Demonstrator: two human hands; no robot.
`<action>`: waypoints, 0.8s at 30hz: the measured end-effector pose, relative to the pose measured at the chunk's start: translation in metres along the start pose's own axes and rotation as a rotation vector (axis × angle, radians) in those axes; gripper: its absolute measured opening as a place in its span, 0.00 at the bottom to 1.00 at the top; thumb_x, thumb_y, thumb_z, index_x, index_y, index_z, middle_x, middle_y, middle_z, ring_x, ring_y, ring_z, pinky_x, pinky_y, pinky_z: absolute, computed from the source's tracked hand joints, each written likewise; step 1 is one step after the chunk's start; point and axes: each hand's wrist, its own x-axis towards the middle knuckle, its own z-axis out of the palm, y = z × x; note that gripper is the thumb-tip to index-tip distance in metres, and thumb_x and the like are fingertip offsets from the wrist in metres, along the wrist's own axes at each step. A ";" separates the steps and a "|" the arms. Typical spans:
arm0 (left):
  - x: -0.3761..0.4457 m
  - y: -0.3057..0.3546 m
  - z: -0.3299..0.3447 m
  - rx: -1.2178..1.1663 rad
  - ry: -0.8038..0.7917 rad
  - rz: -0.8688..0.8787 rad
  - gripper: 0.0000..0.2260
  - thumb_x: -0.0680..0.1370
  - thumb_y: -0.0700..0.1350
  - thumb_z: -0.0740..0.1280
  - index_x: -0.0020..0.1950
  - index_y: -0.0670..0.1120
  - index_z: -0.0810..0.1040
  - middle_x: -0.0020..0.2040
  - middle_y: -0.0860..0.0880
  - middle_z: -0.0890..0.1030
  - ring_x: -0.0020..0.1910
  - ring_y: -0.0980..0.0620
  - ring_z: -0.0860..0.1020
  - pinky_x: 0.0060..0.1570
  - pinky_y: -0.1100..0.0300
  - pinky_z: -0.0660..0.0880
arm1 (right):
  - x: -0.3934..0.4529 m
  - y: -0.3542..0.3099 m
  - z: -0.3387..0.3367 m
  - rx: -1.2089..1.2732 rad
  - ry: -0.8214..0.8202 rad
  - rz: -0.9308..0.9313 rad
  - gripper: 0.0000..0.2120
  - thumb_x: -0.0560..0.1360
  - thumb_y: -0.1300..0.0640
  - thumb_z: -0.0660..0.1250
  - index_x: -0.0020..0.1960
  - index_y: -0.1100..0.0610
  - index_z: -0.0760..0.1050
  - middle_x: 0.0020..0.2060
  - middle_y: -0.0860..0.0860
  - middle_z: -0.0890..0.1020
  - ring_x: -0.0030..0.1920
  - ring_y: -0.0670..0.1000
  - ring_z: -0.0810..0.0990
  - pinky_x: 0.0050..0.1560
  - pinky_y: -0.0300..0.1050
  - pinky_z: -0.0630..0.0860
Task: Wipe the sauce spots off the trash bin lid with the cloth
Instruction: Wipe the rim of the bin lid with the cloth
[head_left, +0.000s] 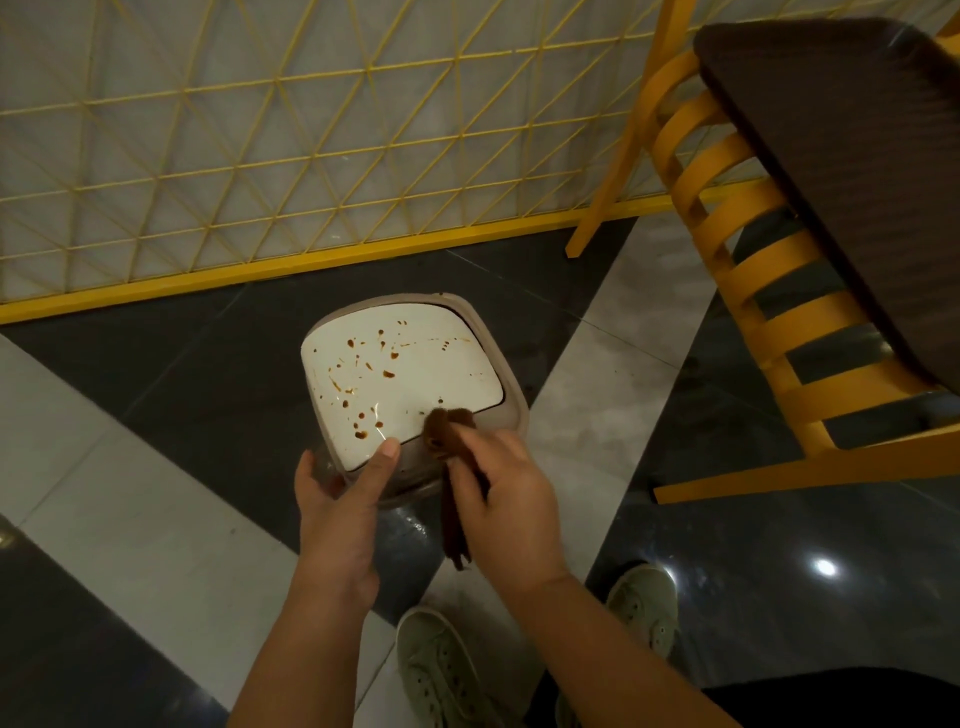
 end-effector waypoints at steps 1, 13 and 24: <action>0.000 0.000 -0.001 0.004 0.000 -0.005 0.54 0.58 0.51 0.77 0.78 0.58 0.52 0.75 0.47 0.65 0.71 0.45 0.67 0.71 0.42 0.61 | 0.004 0.003 -0.002 -0.023 -0.003 -0.019 0.15 0.78 0.54 0.61 0.64 0.48 0.73 0.55 0.45 0.77 0.52 0.43 0.76 0.56 0.36 0.74; -0.001 -0.002 0.003 0.005 0.038 -0.056 0.52 0.62 0.50 0.78 0.79 0.56 0.49 0.74 0.46 0.66 0.70 0.45 0.68 0.71 0.40 0.62 | -0.005 0.003 0.006 0.079 0.031 0.035 0.17 0.77 0.54 0.63 0.65 0.46 0.73 0.55 0.45 0.78 0.55 0.43 0.76 0.58 0.38 0.74; -0.008 -0.007 0.018 -0.021 0.101 -0.148 0.60 0.57 0.52 0.80 0.78 0.58 0.45 0.75 0.44 0.64 0.72 0.41 0.66 0.69 0.35 0.62 | -0.008 0.009 0.002 0.061 0.057 -0.030 0.14 0.76 0.56 0.64 0.61 0.51 0.76 0.52 0.46 0.79 0.52 0.41 0.77 0.55 0.37 0.75</action>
